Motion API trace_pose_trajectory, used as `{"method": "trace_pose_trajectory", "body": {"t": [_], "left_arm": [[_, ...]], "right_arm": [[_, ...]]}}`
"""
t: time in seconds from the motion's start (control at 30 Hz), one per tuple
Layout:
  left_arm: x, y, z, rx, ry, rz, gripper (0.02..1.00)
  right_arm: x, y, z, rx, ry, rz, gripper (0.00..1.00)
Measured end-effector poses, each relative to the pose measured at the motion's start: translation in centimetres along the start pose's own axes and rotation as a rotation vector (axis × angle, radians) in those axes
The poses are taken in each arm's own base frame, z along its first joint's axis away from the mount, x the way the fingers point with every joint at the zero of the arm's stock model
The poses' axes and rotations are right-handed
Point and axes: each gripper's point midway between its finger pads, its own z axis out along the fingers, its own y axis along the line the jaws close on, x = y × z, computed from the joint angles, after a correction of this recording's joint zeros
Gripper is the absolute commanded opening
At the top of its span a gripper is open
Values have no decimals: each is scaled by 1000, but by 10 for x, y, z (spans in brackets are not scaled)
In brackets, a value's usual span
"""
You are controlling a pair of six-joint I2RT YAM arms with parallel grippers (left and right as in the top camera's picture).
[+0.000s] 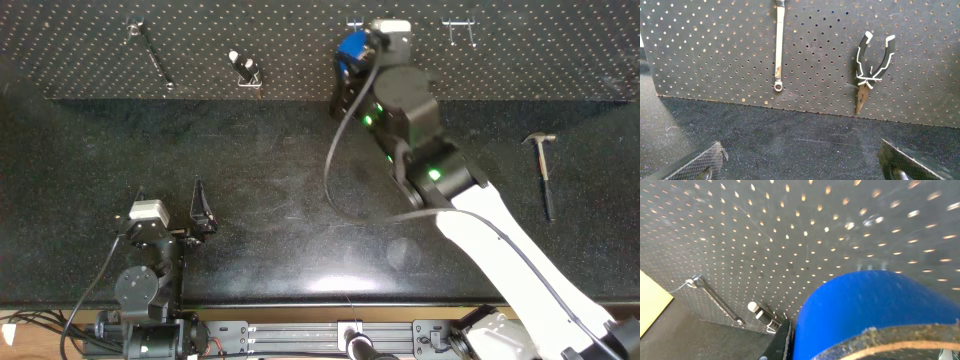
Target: Place Tools Onto Pegboard
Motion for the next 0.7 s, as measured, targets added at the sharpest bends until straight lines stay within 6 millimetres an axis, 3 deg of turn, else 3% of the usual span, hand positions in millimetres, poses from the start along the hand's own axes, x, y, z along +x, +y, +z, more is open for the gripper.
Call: {"method": "trace_pose_trajectory", "body": {"t": [0.07,0.23,0.33,0.43,0.7], "left_arm": [[0,0,0,0,0,0,1000],[0,0,0,0,0,0,1000],[0,0,0,0,0,0,1000],[0,0,0,0,0,0,998],[0,0,0,0,0,0,1000]], "right_arm": [[12,-2,23,17,54,15,77],[4,2,58,25,52,22,75],[16,-22,78,101,70,23,75],[11,-35,81,159,35,23,75],[3,-37,89,162,-22,37,75]]}}
